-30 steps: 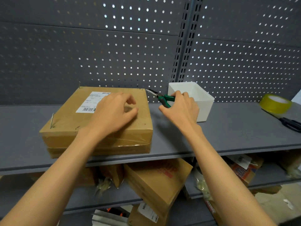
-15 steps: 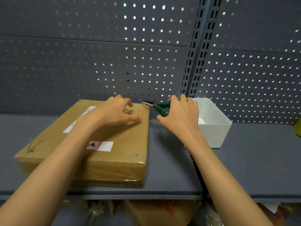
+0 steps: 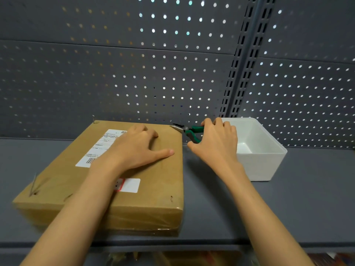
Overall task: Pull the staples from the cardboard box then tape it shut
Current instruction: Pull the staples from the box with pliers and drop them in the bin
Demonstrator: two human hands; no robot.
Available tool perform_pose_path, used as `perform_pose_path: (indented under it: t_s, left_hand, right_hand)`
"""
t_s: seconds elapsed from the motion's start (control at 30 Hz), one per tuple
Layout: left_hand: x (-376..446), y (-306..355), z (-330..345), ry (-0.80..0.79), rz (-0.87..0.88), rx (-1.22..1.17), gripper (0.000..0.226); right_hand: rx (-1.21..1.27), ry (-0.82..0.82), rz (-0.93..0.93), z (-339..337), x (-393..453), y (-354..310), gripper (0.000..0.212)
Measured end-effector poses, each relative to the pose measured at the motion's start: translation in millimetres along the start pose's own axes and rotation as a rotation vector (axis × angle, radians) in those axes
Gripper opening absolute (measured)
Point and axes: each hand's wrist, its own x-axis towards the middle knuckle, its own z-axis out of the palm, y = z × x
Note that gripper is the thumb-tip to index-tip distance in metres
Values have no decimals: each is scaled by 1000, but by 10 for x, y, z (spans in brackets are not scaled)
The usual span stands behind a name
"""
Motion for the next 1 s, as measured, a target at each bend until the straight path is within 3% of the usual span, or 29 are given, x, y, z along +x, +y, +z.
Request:
perform_pose_path:
  t_s: [0.43, 1.0]
  left_hand:
    - [-32, -14, 54, -10, 51, 104, 73]
    - [-44, -3, 52, -22, 43, 106, 74]
  right_hand:
    - [-12, 76, 19, 130, -98, -41, 49]
    - [-2, 310, 6, 379, -174, -25, 51]
